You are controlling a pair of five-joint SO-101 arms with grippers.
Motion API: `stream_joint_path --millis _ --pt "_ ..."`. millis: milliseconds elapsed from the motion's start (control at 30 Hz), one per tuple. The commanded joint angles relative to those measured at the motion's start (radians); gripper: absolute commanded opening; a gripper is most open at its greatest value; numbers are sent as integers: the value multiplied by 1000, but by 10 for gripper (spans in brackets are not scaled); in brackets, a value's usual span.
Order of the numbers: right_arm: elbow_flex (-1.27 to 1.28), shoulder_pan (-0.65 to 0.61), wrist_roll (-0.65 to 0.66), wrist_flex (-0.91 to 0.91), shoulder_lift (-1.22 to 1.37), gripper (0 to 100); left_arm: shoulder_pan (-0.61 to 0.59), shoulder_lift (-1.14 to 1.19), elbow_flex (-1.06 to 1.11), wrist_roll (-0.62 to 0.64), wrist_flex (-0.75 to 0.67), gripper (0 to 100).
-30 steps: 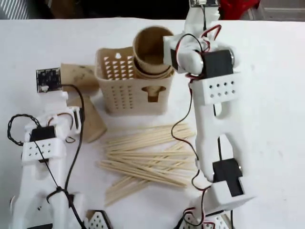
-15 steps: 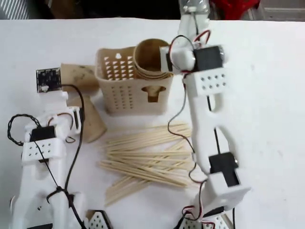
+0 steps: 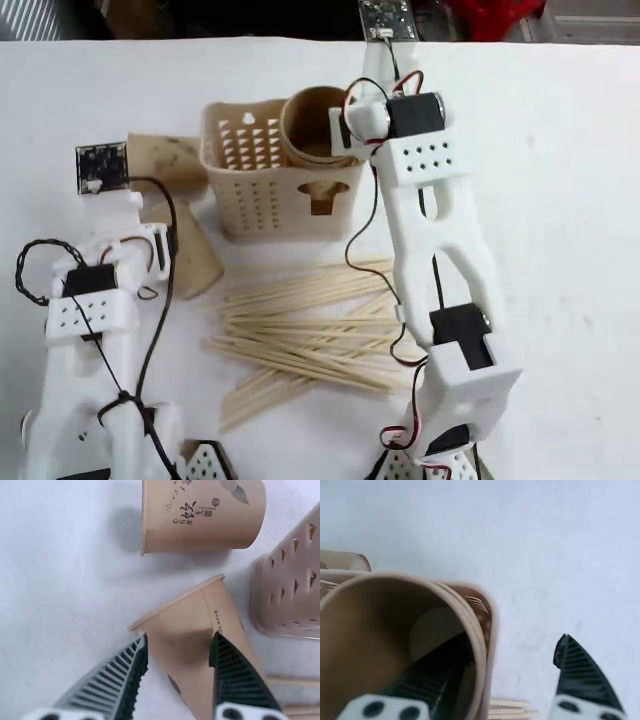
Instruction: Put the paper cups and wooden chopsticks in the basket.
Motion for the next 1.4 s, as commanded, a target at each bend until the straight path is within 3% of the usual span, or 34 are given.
stream_joint_path --millis 0,100,233,300,433,567,800,1033,1200,1367 --pt "-75 -4 -8 48 -188 261 13 2 5 0 -5 211" --pt "-74 -4 -3 143 -305 241 8 -1 0 0 -5 211" --pt "-74 4 2 292 -397 102 -33 -15 -28 2 9 213" --pt "-37 5 11 303 -433 15 -81 -42 -74 2 63 214" --pt "127 4 109 298 -539 16 -156 -124 -206 -11 236 214" --pt "371 28 169 283 -710 17 -211 -189 -376 -127 416 214" --pt "1043 62 359 62 -1089 16 -249 -194 -612 -259 634 215" --pt "1600 145 522 -134 -1514 16 -249 -134 -647 -261 615 217" --pt "1732 232 588 -148 -1739 18 -220 111 -718 -222 572 290" --pt "1967 236 572 -251 -1862 18 -133 418 -980 -173 572 293"
